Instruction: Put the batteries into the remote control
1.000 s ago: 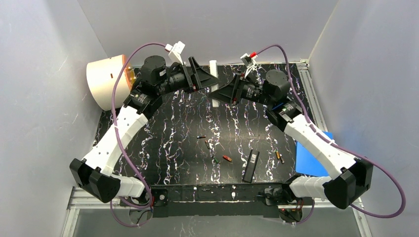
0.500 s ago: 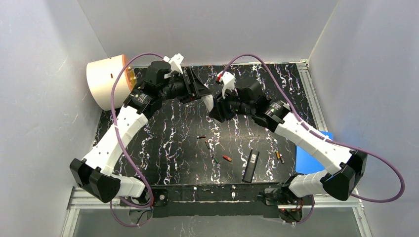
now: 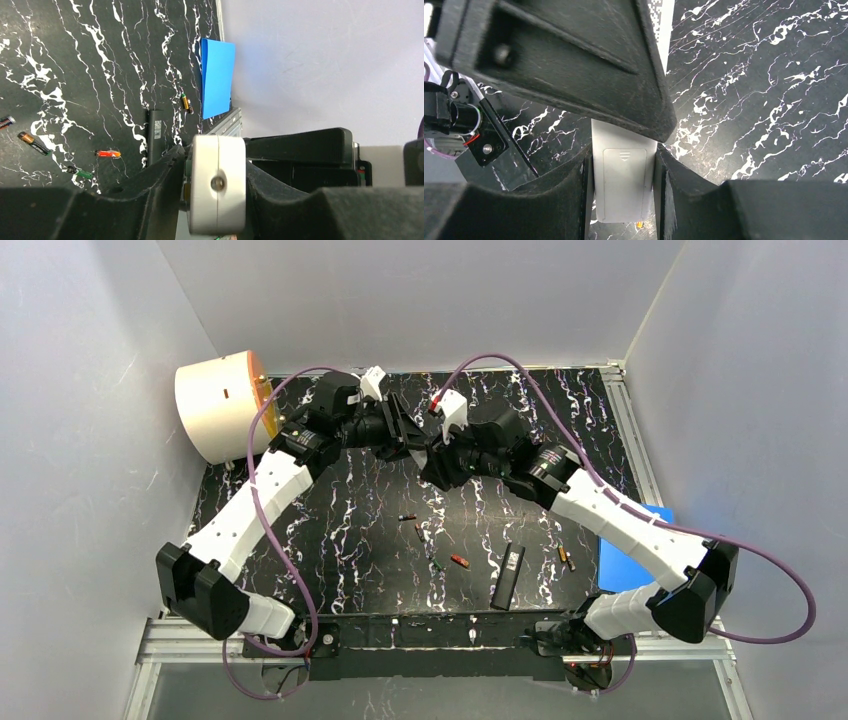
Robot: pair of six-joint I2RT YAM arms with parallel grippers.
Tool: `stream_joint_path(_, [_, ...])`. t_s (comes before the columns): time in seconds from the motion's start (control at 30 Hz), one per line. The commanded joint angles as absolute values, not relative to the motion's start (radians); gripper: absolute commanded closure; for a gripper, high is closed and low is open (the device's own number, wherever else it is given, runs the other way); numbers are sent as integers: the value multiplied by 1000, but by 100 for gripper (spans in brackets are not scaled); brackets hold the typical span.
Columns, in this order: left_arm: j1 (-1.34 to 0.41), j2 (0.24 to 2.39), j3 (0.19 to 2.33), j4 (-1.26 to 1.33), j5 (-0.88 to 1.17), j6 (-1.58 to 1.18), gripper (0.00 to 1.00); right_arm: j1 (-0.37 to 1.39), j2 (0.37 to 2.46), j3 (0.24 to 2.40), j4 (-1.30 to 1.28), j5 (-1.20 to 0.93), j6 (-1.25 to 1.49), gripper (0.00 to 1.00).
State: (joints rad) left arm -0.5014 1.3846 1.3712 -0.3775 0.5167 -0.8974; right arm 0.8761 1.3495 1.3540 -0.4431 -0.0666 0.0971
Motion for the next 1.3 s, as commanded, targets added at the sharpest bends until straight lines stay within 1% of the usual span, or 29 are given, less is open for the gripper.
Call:
stream_joint_path(0.0, [-502,1390,1367,-361,575,-910,68,885,1357,1407,-378,-78,91,86])
stream_joint_path(0.07, [-502,1393,1365,-351,591,-909,83,885,1357,1403,-370,-79,103,86])
stream_joint_path(0.1, [-502,1396,1364,-347,599,-908,94,885,1356,1398,-363,-69,116,86])
stream_joint_path(0.13, [-502,1395,1366,-344,604,-904,100,885,1354,1394,-355,-57,130,83])
stream_joint_path(0.17, [-502,1391,1374,-353,602,-890,100,881,1350,1394,-352,-45,161,72])
stream_joint_path(0.2, [-501,1389,1385,-364,595,-870,100,877,1345,1394,-350,-40,188,57])
stream_joint_path(0.23, [-499,1388,1405,-378,588,-839,100,870,1333,1390,-338,-49,215,47])
stream_joint_path(0.33, [-478,1387,1459,-384,603,-778,100,859,1251,1329,-243,-66,301,15])
stream_joint_path(0.37, [-467,1385,1465,-363,630,-773,100,855,1217,1294,-193,-75,327,6])
stream_joint_path(0.4, [-455,1383,1469,-331,659,-782,100,851,1174,1251,-132,-94,350,2])
stream_joint_path(0.5, [-425,1379,1475,-243,726,-818,100,839,1057,1105,109,-113,488,1])
stream_joint_path(0.57, [-416,1378,1481,-189,756,-845,100,830,1018,1015,244,-99,621,1])
stream_joint_path(0.67, [-410,1376,1479,-104,788,-901,100,811,1023,968,333,-73,815,1])
stream_joint_path(0.77, [-395,1376,1470,-31,794,-971,100,790,1051,927,481,-113,990,1])
stream_joint_path(0.87, [-379,1370,1443,69,808,-1059,100,779,1086,927,509,-107,1095,3])
stream_joint_path(0.97, [-375,1365,1455,63,800,-1070,100,765,1095,908,536,-67,1149,7])
stream_joint_path(1.1, [-340,1338,1451,10,762,-1039,100,755,1052,923,420,33,1114,13])
stream_joint_path(1.17, [-314,1314,1443,-56,717,-1013,100,753,1013,909,384,119,1089,10])
stream_joint_path(1.27, [-292,1292,1413,-22,708,-1034,100,754,998,889,382,176,1083,4])
